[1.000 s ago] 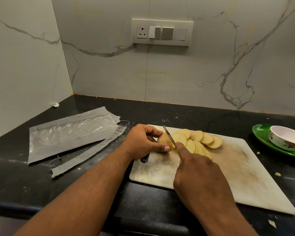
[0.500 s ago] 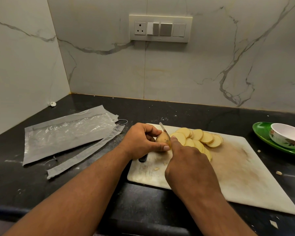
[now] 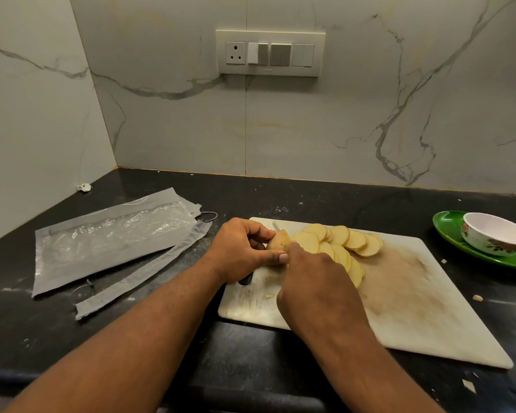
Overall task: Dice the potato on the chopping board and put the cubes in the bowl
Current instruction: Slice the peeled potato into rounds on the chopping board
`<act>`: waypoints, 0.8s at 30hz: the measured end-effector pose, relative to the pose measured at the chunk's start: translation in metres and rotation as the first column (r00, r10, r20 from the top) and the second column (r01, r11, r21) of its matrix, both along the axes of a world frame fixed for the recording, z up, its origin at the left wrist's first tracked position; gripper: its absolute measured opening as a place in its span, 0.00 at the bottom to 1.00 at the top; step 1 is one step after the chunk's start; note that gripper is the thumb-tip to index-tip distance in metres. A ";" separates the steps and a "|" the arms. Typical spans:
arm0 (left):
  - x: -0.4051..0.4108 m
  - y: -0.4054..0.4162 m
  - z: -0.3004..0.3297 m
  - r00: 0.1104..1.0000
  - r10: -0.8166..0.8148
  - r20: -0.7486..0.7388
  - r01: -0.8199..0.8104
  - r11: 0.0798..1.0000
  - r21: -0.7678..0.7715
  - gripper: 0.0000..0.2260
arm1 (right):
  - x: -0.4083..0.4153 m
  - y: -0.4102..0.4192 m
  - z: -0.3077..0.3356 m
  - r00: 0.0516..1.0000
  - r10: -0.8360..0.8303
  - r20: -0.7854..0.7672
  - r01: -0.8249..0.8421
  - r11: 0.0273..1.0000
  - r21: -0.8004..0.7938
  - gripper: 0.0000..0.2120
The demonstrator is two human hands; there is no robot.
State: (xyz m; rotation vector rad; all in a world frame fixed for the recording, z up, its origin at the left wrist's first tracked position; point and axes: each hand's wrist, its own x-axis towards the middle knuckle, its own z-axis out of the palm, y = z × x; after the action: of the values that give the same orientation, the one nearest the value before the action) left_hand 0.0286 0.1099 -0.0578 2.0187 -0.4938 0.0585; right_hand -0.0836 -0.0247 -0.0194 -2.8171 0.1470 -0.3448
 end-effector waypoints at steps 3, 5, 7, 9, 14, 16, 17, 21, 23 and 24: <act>0.001 -0.001 -0.002 1.000 0.014 0.013 -0.014 1.000 0.001 0.31 | -0.015 -0.008 -0.002 1.000 0.030 -0.005 -0.030 0.999 0.027 0.23; 0.003 -0.001 -0.005 1.000 0.025 0.014 -0.025 1.000 -0.011 0.30 | -0.032 -0.012 -0.004 0.998 0.062 -0.020 -0.062 0.998 0.026 0.24; 0.005 -0.001 -0.006 0.999 0.031 0.023 -0.031 1.000 0.001 0.26 | -0.042 -0.011 -0.007 0.996 0.076 -0.051 -0.076 0.997 -0.001 0.25; 0.004 0.000 -0.006 0.999 0.033 0.042 -0.034 0.999 0.013 0.23 | -0.041 -0.011 -0.010 0.996 0.071 -0.055 -0.072 0.997 -0.013 0.25; -0.002 0.000 -0.002 0.998 0.028 0.055 -0.029 1.000 0.004 0.22 | -0.021 -0.008 -0.007 0.999 0.041 -0.020 -0.040 0.998 0.041 0.21; -0.002 -0.002 -0.002 0.998 0.029 0.051 -0.029 1.000 0.002 0.21 | -0.024 -0.009 -0.006 0.998 0.052 -0.037 -0.050 0.997 0.061 0.20; -0.001 -0.002 -0.003 0.998 0.028 0.048 -0.028 1.000 0.002 0.21 | -0.030 -0.011 -0.005 0.997 0.067 -0.043 -0.064 0.996 0.068 0.20; 0.001 -0.002 -0.003 0.999 0.020 0.038 -0.019 1.000 -0.007 0.18 | -0.063 -0.028 0.004 0.990 0.124 -0.060 -0.119 0.990 0.081 0.23; 0.002 -0.001 -0.003 1.000 0.006 0.026 -0.005 0.999 -0.038 0.16 | -0.067 -0.039 0.007 0.993 0.102 -0.057 -0.098 0.993 0.069 0.23; 0.002 0.000 -0.003 1.000 -0.004 0.029 0.005 0.998 -0.055 0.16 | -0.067 -0.043 0.007 0.995 0.084 -0.047 -0.081 0.995 0.066 0.23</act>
State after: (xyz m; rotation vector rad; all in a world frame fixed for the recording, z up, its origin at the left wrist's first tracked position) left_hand 0.0307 0.1095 -0.0606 1.9657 -0.5100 0.0980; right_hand -0.1502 -0.0677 -0.0128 -2.7598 0.0514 -0.2468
